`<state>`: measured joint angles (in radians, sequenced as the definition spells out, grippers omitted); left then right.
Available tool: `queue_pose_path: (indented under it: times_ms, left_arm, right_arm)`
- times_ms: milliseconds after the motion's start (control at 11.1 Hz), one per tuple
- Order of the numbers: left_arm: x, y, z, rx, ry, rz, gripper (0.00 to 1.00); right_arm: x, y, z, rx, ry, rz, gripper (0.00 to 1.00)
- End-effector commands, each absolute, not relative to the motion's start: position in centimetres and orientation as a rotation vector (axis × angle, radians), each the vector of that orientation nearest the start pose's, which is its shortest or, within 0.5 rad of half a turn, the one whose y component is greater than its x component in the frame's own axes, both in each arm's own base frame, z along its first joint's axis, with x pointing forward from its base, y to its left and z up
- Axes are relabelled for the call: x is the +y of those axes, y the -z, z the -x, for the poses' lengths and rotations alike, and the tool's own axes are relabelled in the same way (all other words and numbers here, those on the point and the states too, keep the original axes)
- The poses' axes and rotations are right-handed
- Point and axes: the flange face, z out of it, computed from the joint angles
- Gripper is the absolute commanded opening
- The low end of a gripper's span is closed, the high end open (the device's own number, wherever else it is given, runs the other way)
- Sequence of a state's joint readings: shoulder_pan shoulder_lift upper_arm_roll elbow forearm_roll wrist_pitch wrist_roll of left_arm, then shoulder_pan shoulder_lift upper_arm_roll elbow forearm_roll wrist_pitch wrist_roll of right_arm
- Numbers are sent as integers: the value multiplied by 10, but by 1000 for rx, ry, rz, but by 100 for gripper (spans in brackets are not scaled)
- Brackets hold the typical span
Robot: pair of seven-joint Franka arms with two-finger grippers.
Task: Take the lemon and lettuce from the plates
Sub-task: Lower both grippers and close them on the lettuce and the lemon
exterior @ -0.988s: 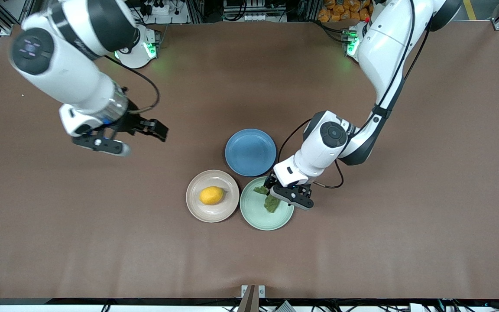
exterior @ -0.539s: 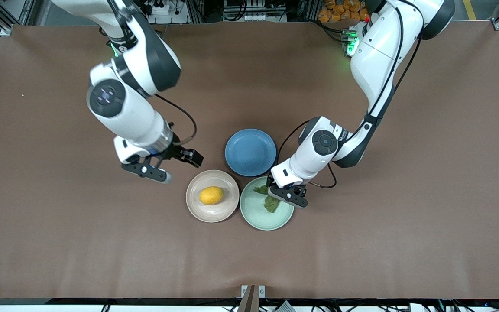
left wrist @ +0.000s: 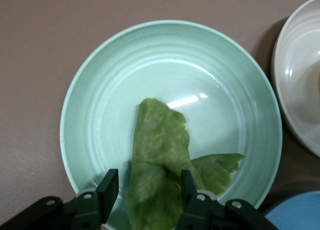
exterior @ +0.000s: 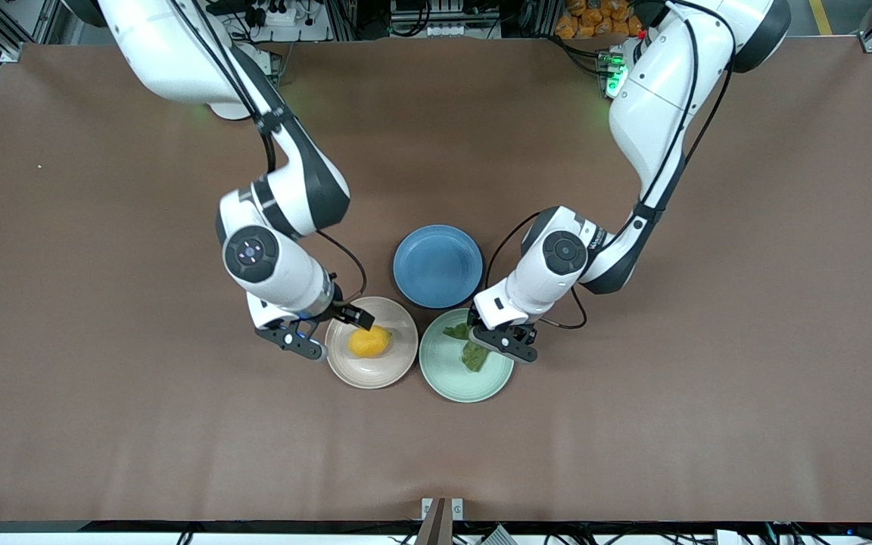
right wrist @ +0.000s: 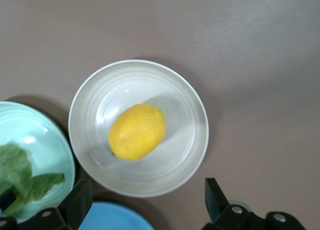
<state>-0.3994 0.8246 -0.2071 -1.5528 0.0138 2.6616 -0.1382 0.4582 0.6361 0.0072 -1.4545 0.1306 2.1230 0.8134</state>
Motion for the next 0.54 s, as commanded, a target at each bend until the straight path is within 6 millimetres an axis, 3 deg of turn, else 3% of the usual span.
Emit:
queue_pose_path:
  times_ms: [0,180,359,449]
  left_arm:
    - [-401,-193,-612,647,418,3259,56]
    - [-403,-191,-610,658,419,3242,46]
    - [-404,-189,-609,685,427,3212,26]
    - [-402,-188,-609,695,429,3201,23]
  right_arm:
    - [335,-290,-651,679,-58,2941,100]
    - [335,-273,-651,695,-71,2942,100]
    - [339,-258,-653,718,-58,2905,100]
    - [344,-251,-653,728,-47,2886,100]
